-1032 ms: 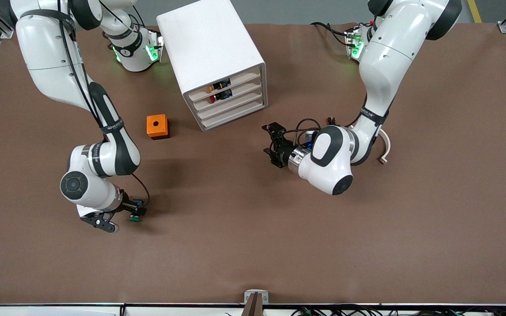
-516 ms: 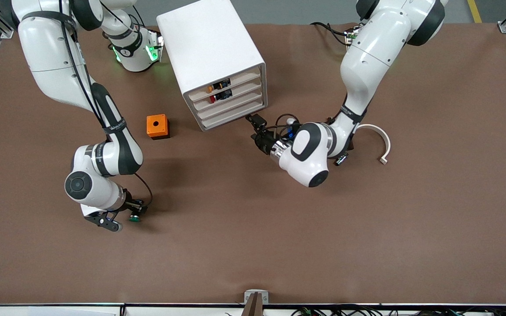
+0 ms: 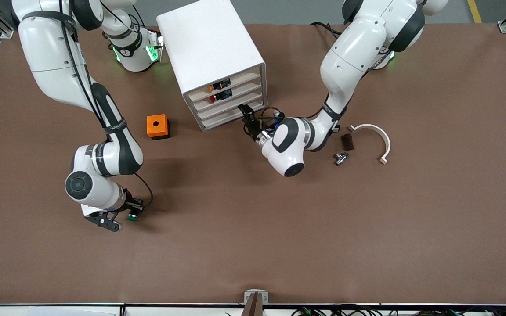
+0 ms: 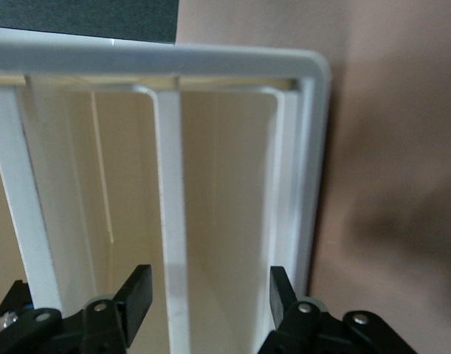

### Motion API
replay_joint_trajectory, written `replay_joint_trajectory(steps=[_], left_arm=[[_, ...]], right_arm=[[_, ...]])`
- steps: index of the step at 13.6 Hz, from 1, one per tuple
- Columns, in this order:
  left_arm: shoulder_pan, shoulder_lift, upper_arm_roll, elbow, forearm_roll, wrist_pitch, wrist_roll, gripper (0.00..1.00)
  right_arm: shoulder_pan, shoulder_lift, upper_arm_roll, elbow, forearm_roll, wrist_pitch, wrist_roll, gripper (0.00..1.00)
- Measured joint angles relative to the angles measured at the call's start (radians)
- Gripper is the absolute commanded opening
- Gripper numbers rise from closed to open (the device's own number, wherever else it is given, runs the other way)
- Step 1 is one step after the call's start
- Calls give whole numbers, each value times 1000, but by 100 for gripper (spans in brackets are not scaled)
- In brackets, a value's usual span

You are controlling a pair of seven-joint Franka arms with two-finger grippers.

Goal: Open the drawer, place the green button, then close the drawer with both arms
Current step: 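Grasp the green button with the right gripper while the left gripper pulls the drawer, then carry the green button with the right gripper over the open drawer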

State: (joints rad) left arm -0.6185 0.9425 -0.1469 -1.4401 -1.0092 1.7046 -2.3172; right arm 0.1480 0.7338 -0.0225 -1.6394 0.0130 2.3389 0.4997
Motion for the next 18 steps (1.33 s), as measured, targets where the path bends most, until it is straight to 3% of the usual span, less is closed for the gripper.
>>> replay_joint_trajectory(steps=[3,5,7,15,17,18], left_arm=[[-24,0,-2,4,-26,-1,0,45],[-42,1,-3,4,-28,-2,0,18],[-49,3,-3,4,-28,-2,0,1],[28,3,43,60,4,-31,18,1],[53,3,77,81,5,-40,65,2],[58,3,88,88,5,-40,87,8]], right_arm=[[11,-4,0,14,0,-44,2,0],[12,-5,0,27,0,-72,29,0],[13,-8,1,54,0,-129,93,0],[95,-104,11,108,8,-283,470,0],[127,-147,13,110,49,-350,535,0],[140,-169,13,110,73,-390,562,0]])
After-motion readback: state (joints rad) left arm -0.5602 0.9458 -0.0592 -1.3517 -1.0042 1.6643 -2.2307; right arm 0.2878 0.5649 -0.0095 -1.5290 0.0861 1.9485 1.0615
